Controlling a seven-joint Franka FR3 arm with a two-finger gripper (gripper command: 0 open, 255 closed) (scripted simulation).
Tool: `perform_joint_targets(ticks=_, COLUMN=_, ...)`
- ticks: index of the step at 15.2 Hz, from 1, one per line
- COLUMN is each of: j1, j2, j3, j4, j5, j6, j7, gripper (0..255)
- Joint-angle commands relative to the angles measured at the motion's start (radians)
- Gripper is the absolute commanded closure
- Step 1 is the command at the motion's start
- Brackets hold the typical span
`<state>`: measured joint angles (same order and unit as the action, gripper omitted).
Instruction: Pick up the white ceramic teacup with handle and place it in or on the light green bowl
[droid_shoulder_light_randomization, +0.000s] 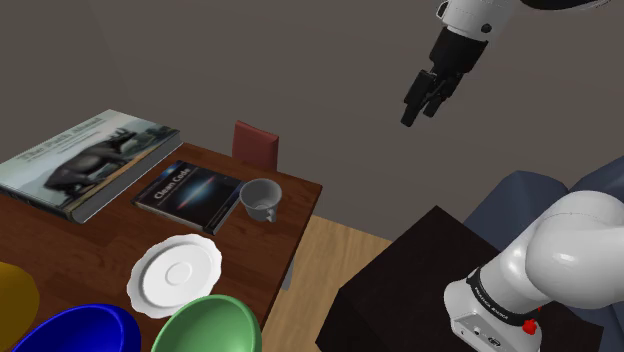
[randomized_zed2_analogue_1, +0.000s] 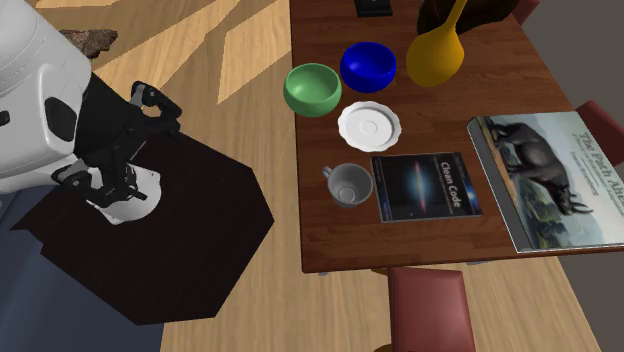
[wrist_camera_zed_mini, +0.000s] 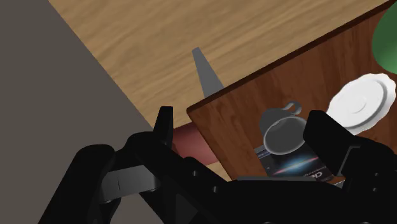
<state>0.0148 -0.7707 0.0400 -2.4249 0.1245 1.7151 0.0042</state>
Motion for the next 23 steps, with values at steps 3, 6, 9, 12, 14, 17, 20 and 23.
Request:
perform_joint_targets(ticks=3, j1=0.009, j2=0.026, j3=0.040, j4=-0.026, j5=0.018, j6=0.058, j7=0.041, gripper=0)
perform_joint_targets(ticks=6, j1=0.022, j2=0.079, j3=0.102, j4=-0.054, j5=0.041, j6=0.146, j7=0.103, gripper=0)
perform_joint_targets(ticks=9, j1=0.032, j2=0.147, j3=0.163, j4=-0.068, j5=0.058, j6=0.235, j7=0.166, gripper=0)
perform_joint_targets(ticks=12, j1=0.037, j2=0.230, j3=0.225, j4=-0.069, j5=0.066, j6=0.324, j7=0.232, gripper=0)
perform_joint_targets(ticks=14, j1=0.037, j2=0.292, j3=0.266, j4=-0.062, j5=0.064, j6=0.382, j7=0.279, gripper=0)
perform_joint_targets(ticks=17, j1=0.032, j2=0.395, j3=0.328, j4=-0.039, j5=0.045, j6=0.466, j7=0.355, gripper=0)
perform_joint_targets(ticks=20, j1=0.021, j2=0.509, j3=0.386, j4=-0.004, j5=0.003, j6=0.543, j7=0.444, gripper=0)
perform_joint_targets(ticks=23, j1=0.009, j2=0.633, j3=0.438, j4=0.045, j5=-0.070, j6=0.609, j7=0.548, gripper=0)
